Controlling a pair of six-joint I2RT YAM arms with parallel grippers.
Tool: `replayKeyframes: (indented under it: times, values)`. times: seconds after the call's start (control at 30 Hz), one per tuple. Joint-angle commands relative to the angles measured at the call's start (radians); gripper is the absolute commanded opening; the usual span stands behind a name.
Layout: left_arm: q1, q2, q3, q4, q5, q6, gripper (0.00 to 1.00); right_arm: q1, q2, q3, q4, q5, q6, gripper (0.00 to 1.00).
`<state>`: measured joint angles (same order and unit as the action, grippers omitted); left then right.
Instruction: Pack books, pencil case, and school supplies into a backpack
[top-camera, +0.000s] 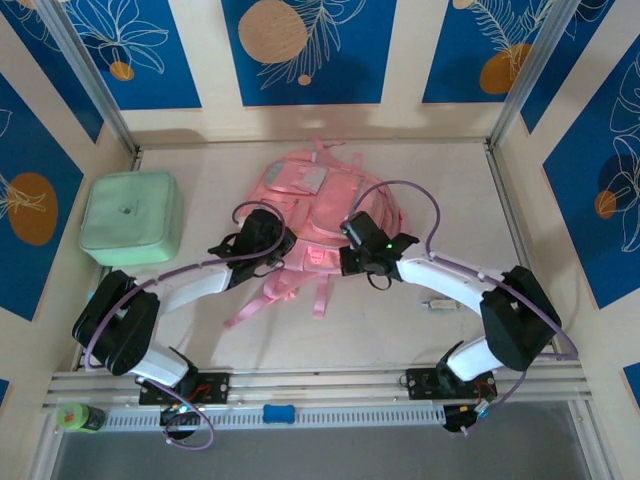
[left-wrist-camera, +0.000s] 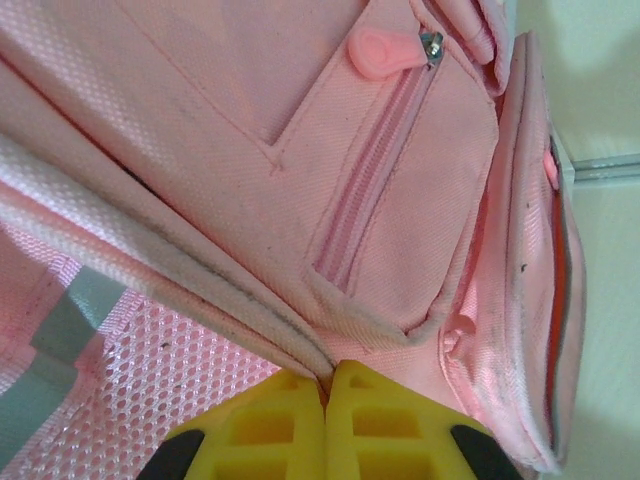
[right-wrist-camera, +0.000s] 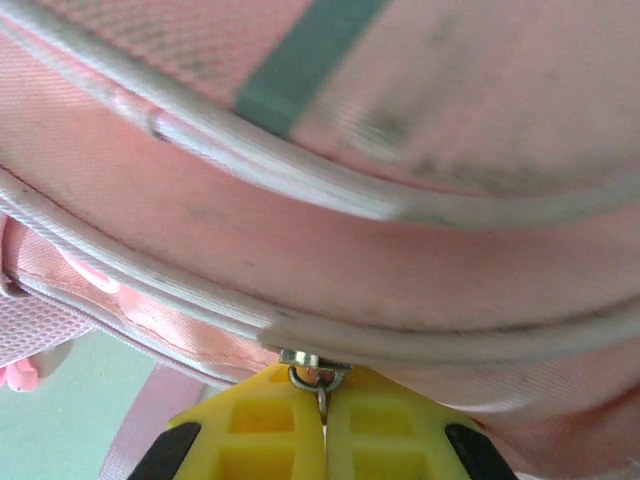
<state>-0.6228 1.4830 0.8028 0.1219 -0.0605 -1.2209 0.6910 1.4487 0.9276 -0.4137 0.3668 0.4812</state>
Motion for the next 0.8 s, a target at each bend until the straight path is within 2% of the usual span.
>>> replayKeyframes:
  times: [0.0, 0.13, 0.23, 0.43, 0.5, 0.6, 0.7, 0.77]
  values:
    - [0.047, 0.008, 0.051, -0.044, -0.005, 0.076, 0.0, -0.052, -0.073, 0.022, -0.164, -0.059, -0.019, 0.0]
    - [0.063, 0.04, 0.096, -0.059, 0.029, 0.115, 0.0, -0.05, -0.099, 0.04, -0.261, -0.087, -0.057, 0.0]
    - [0.089, 0.074, 0.141, -0.054, 0.068, 0.149, 0.0, -0.035, -0.099, 0.054, -0.293, -0.173, -0.079, 0.0]
    - [0.143, 0.175, 0.286, -0.049, 0.154, 0.255, 0.0, 0.065, -0.015, 0.097, -0.197, -0.249, -0.043, 0.0]
    - [0.168, 0.193, 0.316, -0.052, 0.195, 0.252, 0.0, 0.06, 0.052, 0.162, -0.218, -0.199, -0.009, 0.0]
    - [0.173, 0.183, 0.314, -0.092, 0.188, 0.264, 0.0, 0.034, 0.105, 0.197, -0.226, -0.139, 0.014, 0.0]
    - [0.173, 0.182, 0.282, -0.053, 0.208, 0.242, 0.0, 0.01, 0.167, 0.257, -0.256, -0.135, 0.047, 0.0]
    - [0.172, 0.189, 0.261, -0.03, 0.222, 0.221, 0.0, 0.015, 0.18, 0.282, -0.258, -0.147, 0.094, 0.09]
